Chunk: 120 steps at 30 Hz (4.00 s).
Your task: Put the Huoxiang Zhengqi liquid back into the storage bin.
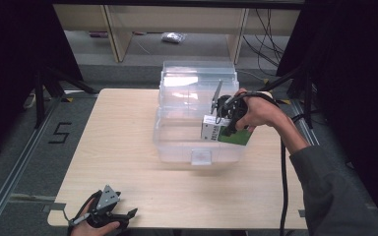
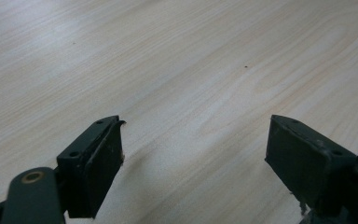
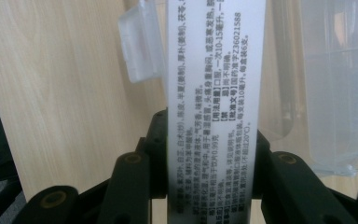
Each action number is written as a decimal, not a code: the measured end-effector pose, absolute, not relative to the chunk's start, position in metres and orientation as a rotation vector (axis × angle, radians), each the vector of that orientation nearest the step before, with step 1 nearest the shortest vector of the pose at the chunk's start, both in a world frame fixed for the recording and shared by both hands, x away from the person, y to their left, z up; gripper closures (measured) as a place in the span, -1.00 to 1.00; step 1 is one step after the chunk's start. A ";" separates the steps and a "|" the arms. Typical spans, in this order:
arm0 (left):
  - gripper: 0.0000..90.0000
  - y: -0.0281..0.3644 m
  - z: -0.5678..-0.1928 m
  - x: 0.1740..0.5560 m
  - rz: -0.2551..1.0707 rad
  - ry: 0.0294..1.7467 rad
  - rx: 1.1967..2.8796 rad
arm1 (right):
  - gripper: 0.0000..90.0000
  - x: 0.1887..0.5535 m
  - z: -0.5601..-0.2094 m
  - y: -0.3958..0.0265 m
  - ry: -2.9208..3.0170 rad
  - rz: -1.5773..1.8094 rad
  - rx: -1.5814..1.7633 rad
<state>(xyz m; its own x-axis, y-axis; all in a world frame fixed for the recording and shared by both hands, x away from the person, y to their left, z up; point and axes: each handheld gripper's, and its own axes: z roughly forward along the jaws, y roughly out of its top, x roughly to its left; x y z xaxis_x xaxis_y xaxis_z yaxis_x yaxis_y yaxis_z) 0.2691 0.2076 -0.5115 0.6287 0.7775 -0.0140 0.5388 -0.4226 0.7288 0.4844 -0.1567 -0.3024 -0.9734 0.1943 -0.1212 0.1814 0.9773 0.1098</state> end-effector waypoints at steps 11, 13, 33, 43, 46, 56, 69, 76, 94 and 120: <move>-0.60 0.210 -0.510 0.270 0.432 1.019 2.143 | 0.44 0.504 -0.312 -0.157 3.000 0.115 0.305; -0.60 0.210 -0.509 0.270 0.432 1.013 2.149 | 0.44 0.508 -0.317 -0.158 2.992 0.138 0.273; -0.60 0.209 -0.510 0.270 0.436 1.021 2.132 | 0.44 0.519 -0.337 -0.158 3.002 0.107 0.301; -0.60 0.209 -0.511 0.270 0.428 1.025 2.129 | 0.44 0.523 -0.349 -0.166 3.020 0.114 0.308; -0.60 0.208 -0.511 0.270 0.425 1.030 2.114 | 0.44 0.524 -0.351 -0.167 3.018 0.142 0.288; -0.60 0.209 -0.511 0.271 0.437 1.030 2.134 | 0.43 0.523 -0.362 -0.169 3.040 0.132 0.299; -0.60 0.209 -0.511 0.270 0.437 1.030 2.135 | 0.43 0.527 -0.378 -0.169 3.054 0.134 0.273; -0.60 0.209 -0.511 0.271 0.431 1.021 2.140 | 0.43 0.526 -0.381 -0.170 3.054 0.133 0.311; -0.60 0.210 -0.509 0.270 0.432 1.018 2.147 | 0.42 0.534 -0.394 -0.165 3.071 0.083 0.240; -0.60 0.209 -0.509 0.270 0.439 1.012 2.139 | 0.14 0.524 -0.353 -0.179 3.012 0.305 0.456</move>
